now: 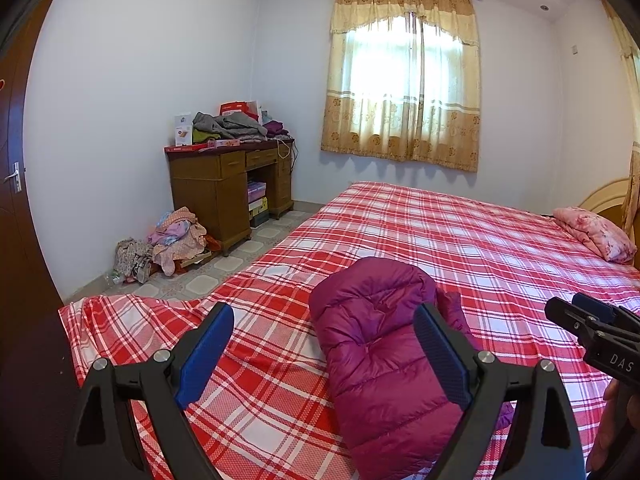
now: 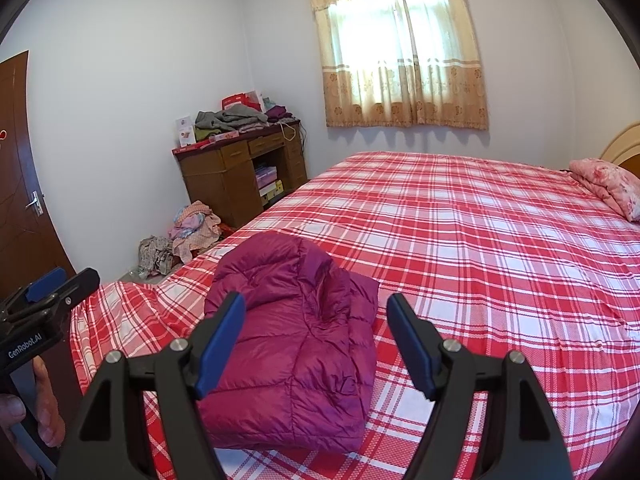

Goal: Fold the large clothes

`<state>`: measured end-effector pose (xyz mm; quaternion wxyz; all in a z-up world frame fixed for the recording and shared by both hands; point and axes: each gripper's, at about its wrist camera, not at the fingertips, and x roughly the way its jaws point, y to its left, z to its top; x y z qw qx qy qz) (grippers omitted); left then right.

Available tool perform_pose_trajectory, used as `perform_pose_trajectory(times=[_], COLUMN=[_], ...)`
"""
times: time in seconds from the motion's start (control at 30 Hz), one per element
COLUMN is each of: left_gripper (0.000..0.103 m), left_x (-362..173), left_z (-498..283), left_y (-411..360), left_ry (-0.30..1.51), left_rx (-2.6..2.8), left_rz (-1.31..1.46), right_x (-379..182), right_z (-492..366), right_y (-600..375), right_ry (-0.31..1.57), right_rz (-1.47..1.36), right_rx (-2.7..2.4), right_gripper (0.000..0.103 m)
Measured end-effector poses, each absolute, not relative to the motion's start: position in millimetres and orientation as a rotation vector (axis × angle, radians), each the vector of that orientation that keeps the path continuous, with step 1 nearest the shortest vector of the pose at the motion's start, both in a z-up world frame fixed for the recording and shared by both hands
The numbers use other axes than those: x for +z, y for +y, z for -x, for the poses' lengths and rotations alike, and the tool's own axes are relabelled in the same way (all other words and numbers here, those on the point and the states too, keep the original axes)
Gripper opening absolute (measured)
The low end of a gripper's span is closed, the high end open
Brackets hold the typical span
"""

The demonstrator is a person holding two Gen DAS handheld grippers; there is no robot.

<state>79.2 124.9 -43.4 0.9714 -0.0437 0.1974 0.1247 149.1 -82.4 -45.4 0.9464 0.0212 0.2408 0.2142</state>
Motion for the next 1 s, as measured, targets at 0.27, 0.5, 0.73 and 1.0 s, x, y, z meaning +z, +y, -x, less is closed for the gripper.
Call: perform_pose_trajectory(times=[0.27,0.5,0.73,1.0], left_gripper=[0.092,0.092,0.092,0.092], left_x=[-44.0,-45.2,-46.4,-47.2], left_z=[-79.0,-78.9,-79.6,-80.8], left_y=[125.0,126.1,126.8,129.7], left_ry=[0.4,0.402,0.407,0.415], left_rx=[0.254,0.258,0.262,0.258], left_rz=[0.087,0.087,0.088,0.098], right_x=[-44.6,-44.5,-44.0,-41.0], right_z=[-149.3,-148.9,-148.8,-148.4], right_y=[-81.6,-81.4,-81.1,-79.7], right_ry=[0.49,0.49,0.49,0.483], right_rz=[-0.043,-0.042,-0.04,-0.039], right_rx=[0.437,0.437,0.437,0.438], right_gripper=[0.076,0.076,0.076,0.077])
